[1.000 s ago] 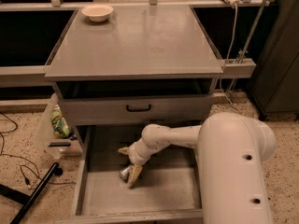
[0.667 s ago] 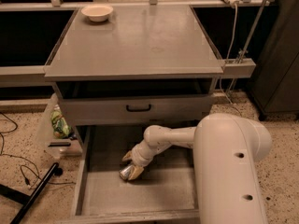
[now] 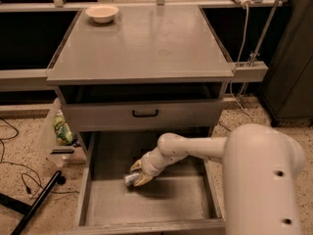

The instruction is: Pick redbull can from middle drawer and place on counter

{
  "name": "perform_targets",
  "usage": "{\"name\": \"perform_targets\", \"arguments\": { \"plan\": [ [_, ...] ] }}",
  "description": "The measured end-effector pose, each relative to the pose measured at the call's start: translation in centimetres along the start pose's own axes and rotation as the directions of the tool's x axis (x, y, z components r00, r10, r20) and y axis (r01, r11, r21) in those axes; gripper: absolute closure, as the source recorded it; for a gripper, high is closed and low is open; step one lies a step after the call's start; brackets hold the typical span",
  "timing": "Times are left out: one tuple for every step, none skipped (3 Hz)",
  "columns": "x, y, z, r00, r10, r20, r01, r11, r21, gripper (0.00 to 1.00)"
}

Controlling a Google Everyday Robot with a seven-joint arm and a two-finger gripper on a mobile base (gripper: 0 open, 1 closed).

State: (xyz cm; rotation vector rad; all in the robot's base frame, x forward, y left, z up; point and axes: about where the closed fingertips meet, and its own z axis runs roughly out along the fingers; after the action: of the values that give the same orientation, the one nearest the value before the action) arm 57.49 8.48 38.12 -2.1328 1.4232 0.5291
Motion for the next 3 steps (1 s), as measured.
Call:
{"name": "perform_targets", "arguments": {
  "plan": [
    [-3.9, 1.0, -4.8, 0.991, -0.089, 0.098, 0.077, 0.9898, 0.119, 1.0],
    [-6.3, 1.6, -11.0, 0.983, -0.152, 0.099, 0.125, 0.9645, 0.233, 1.0],
    [-6.4, 1.6, -11.0, 0.983, -0.152, 0.099, 0.125, 0.9645, 0.232, 1.0]
  ]
}}
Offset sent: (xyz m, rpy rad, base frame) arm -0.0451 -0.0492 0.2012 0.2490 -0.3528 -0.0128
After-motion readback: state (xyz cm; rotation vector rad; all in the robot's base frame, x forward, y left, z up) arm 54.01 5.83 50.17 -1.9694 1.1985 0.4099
